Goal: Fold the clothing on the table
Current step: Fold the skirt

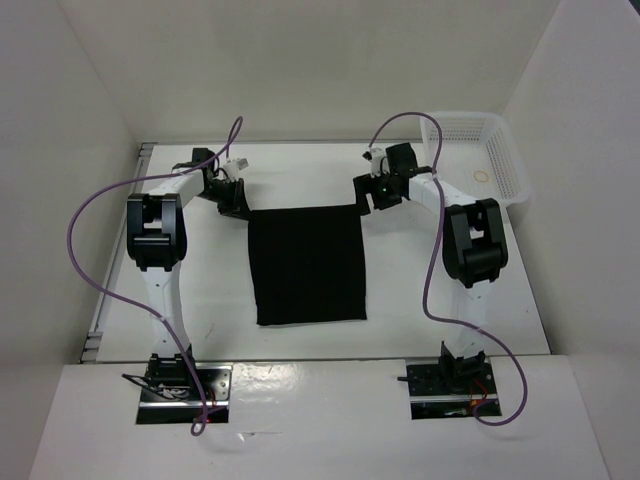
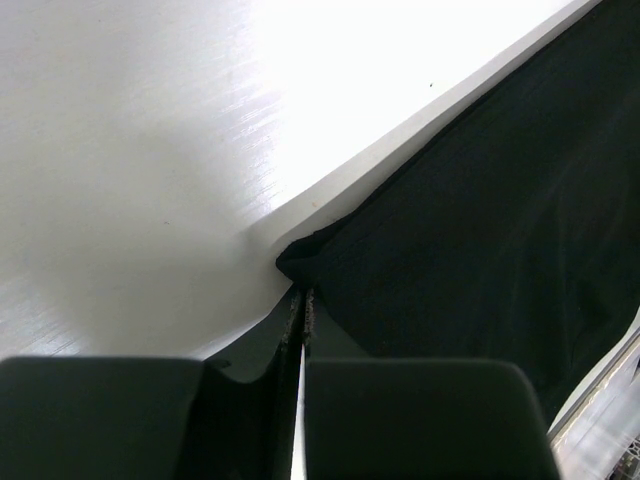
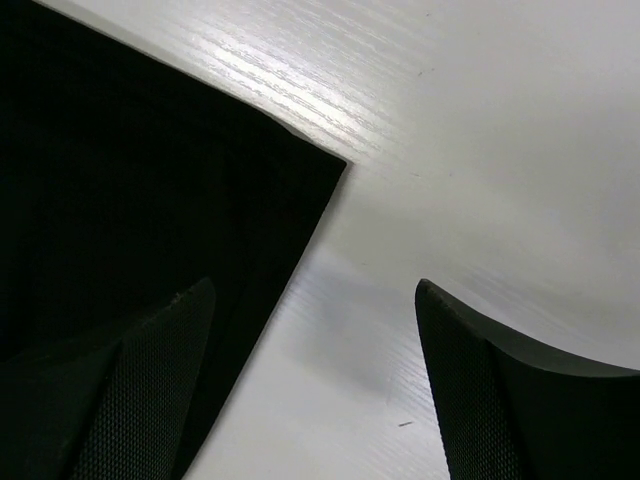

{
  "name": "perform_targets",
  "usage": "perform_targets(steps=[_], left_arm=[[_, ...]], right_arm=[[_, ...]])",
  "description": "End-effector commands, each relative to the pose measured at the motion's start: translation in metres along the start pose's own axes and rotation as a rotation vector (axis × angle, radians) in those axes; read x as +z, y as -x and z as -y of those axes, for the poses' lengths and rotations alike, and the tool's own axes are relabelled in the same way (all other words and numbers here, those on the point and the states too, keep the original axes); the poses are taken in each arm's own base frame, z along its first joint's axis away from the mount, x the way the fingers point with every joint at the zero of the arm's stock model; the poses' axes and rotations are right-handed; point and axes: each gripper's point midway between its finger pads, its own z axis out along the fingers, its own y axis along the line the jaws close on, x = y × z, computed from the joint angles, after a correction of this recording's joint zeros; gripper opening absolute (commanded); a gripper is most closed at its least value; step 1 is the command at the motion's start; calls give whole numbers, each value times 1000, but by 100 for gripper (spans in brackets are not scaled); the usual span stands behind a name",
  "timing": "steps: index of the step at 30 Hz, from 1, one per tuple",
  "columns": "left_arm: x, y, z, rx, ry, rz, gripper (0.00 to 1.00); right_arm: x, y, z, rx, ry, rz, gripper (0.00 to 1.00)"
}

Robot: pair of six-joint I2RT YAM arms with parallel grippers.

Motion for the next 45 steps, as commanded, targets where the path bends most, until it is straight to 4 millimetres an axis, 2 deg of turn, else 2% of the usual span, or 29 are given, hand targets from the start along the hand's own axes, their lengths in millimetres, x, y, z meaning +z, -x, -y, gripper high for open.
perform_targets(steps=[1,3,7,9,10,11,15,20,24,28,30,36,37,38,39,43,45], left_arm=[[15,-20,-11,-13,22,-62,1],[15,-20,-11,-13,22,-62,1],[17,-17,-9,10,27,-61,1],[21,-16,-6,18,24,-65,1],[20,-18,-6,13,23,-72,1],[19,-14,-5,19,24,-64,1],[19,-14,-5,19,24,-64,1],[21,-17,-3,21,29,-77,1],[21,-17,-4,21,38,-78,1],[18,-15,-4,27,48,-72,1],[17,-17,-4,22,47,-79,1],[15,-14,-3,27,59,-73,0],[15,-14,-3,27,59,-73,0],[14,-14,-5,28,68,-74,0],[14,-14,-5,28,68,-74,0],[13,-10,-4,34,69,-65,0],[14,-11,-5,29,68,-73,0]], right_arm=[[11,16,0,16,36,55,84],[13,16,1,27,36,54,81],[16,25,3,21,35,68,81],[22,22,3,25,48,59,80],[21,29,3,20,47,72,80],[26,24,4,34,48,59,77],[33,33,4,32,66,63,71],[52,22,-7,35,88,17,64],[56,18,-6,39,88,7,59],[55,22,-6,36,88,15,55],[56,20,-11,32,94,5,52],[62,10,-10,43,96,-23,41],[62,15,-15,32,101,-15,38],[64,9,-14,39,102,-33,37],[63,13,-14,35,101,-24,36],[67,11,-17,32,97,-37,25],[67,12,-20,25,91,-39,15]])
